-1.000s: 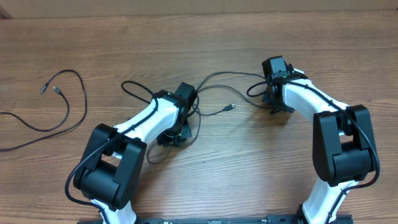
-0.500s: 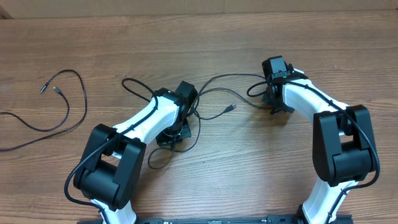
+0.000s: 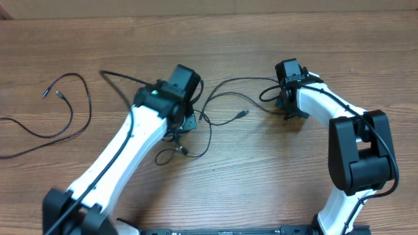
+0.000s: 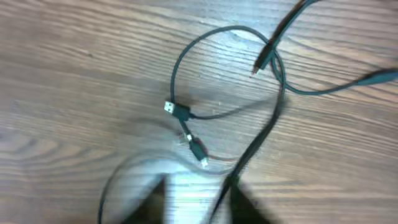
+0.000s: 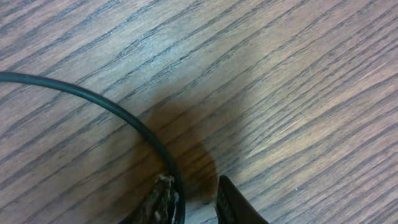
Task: Untangle cables
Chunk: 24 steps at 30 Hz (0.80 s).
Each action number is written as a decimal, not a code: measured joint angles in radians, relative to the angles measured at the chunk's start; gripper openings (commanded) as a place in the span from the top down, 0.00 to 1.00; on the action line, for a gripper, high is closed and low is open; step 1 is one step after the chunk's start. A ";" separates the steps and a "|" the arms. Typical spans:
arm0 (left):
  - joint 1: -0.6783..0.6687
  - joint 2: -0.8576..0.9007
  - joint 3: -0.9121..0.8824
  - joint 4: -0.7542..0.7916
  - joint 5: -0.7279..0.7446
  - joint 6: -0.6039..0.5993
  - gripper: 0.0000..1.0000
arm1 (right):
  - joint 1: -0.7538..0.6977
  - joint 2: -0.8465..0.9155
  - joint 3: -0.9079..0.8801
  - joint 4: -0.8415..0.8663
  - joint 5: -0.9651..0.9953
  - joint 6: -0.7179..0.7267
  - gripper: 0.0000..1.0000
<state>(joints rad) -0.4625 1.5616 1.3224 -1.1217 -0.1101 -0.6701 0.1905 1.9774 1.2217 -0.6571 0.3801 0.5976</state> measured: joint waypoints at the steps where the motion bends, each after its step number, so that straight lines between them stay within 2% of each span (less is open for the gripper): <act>1: 0.000 -0.010 0.002 -0.009 0.000 0.000 0.37 | 0.000 0.000 0.000 0.000 0.000 0.001 0.77; 5: 0.000 -0.001 0.001 -0.032 0.002 0.056 0.12 | 0.000 0.000 0.000 0.000 0.000 0.000 0.77; 7: -0.001 0.015 -0.001 -0.040 0.004 0.105 0.05 | 0.000 0.000 0.000 0.000 0.000 0.000 0.76; 8: -0.001 0.022 -0.001 -0.044 0.006 0.119 0.05 | 0.000 0.000 0.000 0.000 0.000 0.000 0.76; 12: -0.001 0.055 -0.002 -0.053 0.005 0.181 0.26 | 0.000 0.000 0.000 -0.002 0.002 0.000 0.73; 18: -0.001 0.070 -0.005 -0.005 0.035 0.229 0.41 | -0.001 -0.001 0.000 0.008 -0.004 0.001 0.73; 21: -0.001 0.082 -0.005 0.017 0.070 0.236 0.43 | -0.001 -0.001 0.000 0.007 -0.005 0.000 0.73; 24: -0.001 0.109 -0.005 0.018 0.098 0.232 0.41 | -0.001 -0.001 0.000 0.007 -0.005 0.001 0.72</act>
<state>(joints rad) -0.4633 1.6711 1.3170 -1.1034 -0.0124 -0.4377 0.1898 1.9766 1.2217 -0.6498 0.3752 0.5983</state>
